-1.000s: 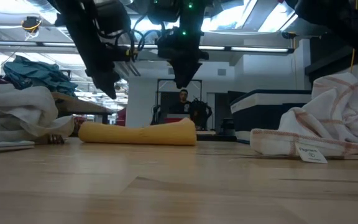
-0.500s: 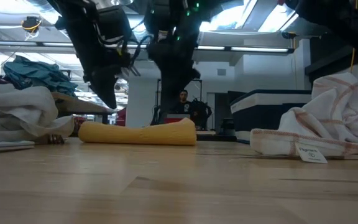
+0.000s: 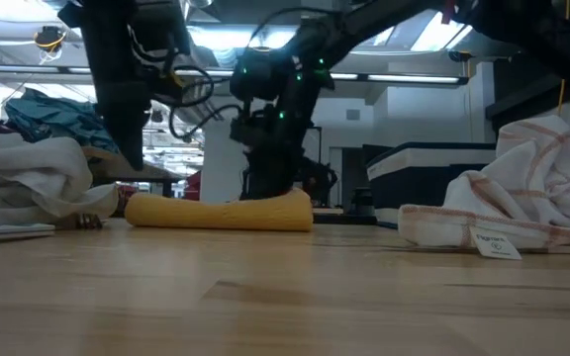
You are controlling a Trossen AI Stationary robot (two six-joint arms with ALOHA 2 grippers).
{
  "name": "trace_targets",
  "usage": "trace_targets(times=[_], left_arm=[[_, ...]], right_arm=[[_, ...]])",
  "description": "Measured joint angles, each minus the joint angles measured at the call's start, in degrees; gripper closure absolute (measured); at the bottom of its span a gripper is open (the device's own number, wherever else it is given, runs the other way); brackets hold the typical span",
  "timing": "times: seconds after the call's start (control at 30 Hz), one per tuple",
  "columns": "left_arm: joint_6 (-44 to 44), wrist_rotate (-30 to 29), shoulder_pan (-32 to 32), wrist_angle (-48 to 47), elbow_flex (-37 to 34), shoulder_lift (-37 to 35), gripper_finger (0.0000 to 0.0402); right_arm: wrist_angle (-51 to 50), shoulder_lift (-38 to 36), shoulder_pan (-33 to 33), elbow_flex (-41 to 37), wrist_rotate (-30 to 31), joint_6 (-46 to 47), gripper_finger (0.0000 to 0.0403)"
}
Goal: Fold towel
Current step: Fold the yellow towel, then fold the left white towel
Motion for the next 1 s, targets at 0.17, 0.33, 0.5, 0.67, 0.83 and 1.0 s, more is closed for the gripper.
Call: trace_targets(times=[0.17,0.33,0.5,0.67,0.83,1.0], left_arm=[[-3.1,0.0,-2.5,-1.1,0.0,-1.9,0.038],[-4.9,0.1,-4.8,-1.1,0.0,-2.7,0.0389],[-6.4,1.0,-6.9,-1.1,0.0,-2.7,0.0392],[-8.7,1.9,-8.8,-1.4,0.0,-2.7,0.0392],[-11.1,5.9,-10.7,-2.8,0.0,-2.7,0.0392],[-11.3,13.9,-13.8,-4.9,0.0,-2.7,0.0392]], right_arm=[[2.2,0.0,-2.4,-2.4,4.2,1.5,0.0238],[7.2,0.0,-5.4,-3.0,6.7,0.3,0.0241],[14.3,0.0,-6.2,-1.2,6.6,4.4,0.0264],[16.4,0.0,-6.7,-1.2,1.2,9.6,0.0285],[15.4,-0.2,-5.9,-1.2,-10.1,9.8,0.0287],[14.6,-0.5,-4.0,-1.2,-23.9,10.6,0.0286]])
